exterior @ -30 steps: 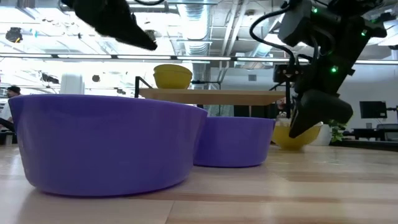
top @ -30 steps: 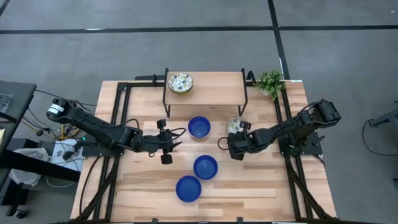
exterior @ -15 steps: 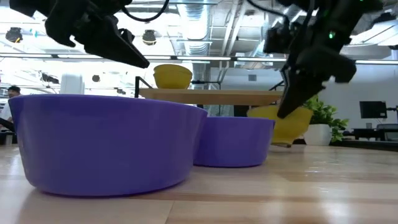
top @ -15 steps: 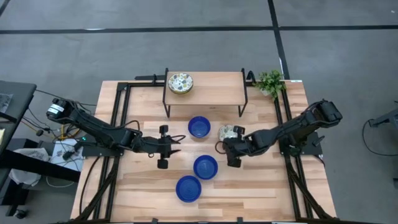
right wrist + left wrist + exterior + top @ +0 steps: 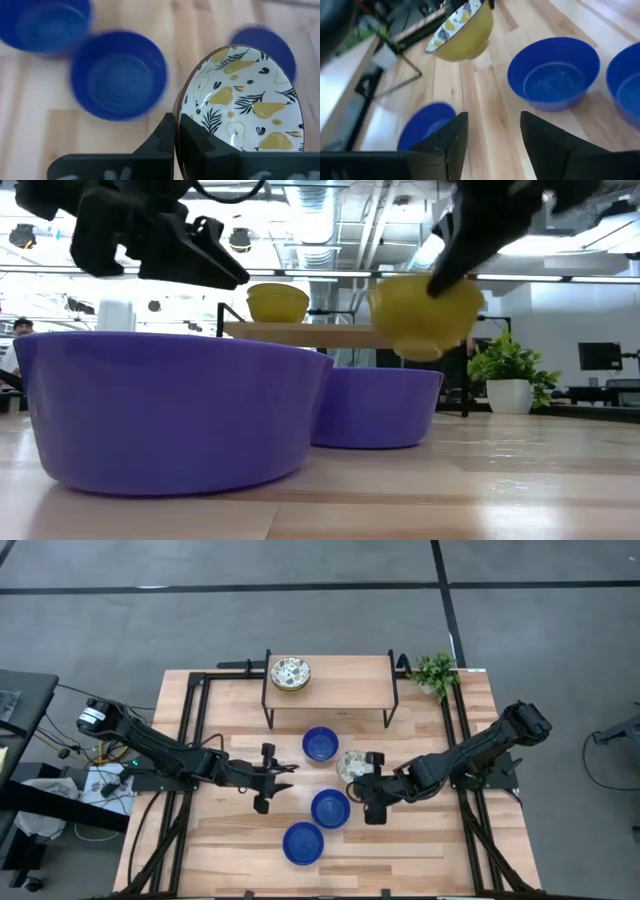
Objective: Pick & Place Mini bowls
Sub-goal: Stack the white patterned bowl on top of the stacked white patterned bowls on the shelf
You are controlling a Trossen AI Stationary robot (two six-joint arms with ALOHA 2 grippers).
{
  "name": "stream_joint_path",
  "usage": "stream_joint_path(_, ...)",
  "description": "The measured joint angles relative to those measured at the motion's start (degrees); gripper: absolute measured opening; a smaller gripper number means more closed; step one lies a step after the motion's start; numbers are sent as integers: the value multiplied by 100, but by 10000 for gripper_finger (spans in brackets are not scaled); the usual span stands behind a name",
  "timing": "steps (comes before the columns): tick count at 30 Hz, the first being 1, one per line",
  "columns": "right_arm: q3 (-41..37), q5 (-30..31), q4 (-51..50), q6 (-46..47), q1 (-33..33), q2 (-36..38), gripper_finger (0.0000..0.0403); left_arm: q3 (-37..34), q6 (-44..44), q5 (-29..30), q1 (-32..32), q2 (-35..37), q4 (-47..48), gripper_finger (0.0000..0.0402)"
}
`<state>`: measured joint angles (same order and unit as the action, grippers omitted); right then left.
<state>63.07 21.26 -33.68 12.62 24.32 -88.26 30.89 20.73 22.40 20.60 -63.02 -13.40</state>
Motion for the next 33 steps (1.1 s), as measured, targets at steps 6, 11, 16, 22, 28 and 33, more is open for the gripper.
stream_joint_path(6,238,-773,411,-324,78,1,1,65,1272,-271,0,-788,-1043,183)
stream_joint_path(11,253,-1094,487,-404,107,-18,1,374,1653,-294,0,-1356,-1367,182)
stream_joint_path(16,253,-1481,603,-412,118,-18,0,686,1696,-406,13,-1633,-1418,182)
stream_joint_path(22,253,-1691,747,-555,118,-18,0,936,1657,-954,25,-1694,-1491,182)
stream_joint_path(28,251,-1950,934,-712,118,-18,0,1036,1653,-1315,39,-1701,-1512,182)
stream_joint_path(33,249,-2161,1057,-818,118,-20,0,1043,1653,-1350,-15,-1701,-1542,182)
